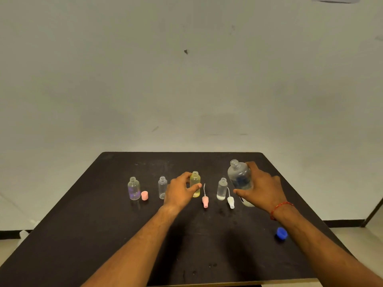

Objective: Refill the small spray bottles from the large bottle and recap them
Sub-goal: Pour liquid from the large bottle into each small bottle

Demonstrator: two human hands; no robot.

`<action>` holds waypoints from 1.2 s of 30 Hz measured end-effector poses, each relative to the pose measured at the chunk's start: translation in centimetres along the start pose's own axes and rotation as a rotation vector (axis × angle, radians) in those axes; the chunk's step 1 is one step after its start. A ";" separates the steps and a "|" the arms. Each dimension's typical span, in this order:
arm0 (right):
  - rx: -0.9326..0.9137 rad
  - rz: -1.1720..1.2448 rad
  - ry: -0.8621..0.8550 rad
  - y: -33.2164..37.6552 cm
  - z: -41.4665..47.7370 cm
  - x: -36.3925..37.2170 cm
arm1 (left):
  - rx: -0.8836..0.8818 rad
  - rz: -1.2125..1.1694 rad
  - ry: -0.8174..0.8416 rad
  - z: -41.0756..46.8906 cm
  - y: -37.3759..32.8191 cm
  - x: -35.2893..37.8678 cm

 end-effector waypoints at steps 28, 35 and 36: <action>0.093 0.079 0.026 -2.3 -2.0 1.6 | -0.154 -0.036 -0.010 -0.1 4.2 2.1; 0.069 0.086 0.024 -0.5 -1.9 1.7 | -0.059 -0.065 -0.300 -3.7 3.0 -2.9; 0.062 0.092 0.023 -0.2 -1.9 1.7 | -0.052 -0.093 -0.352 -4.2 3.3 -3.8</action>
Point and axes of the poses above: each hand's wrist, its own z-axis towards the middle knuckle, its own x-axis out of the palm, y = z × x, the point moved 9 cm from there along z, towards the middle knuckle, and after that the axes turned 1 degree about -y, right-handed, at the moved point
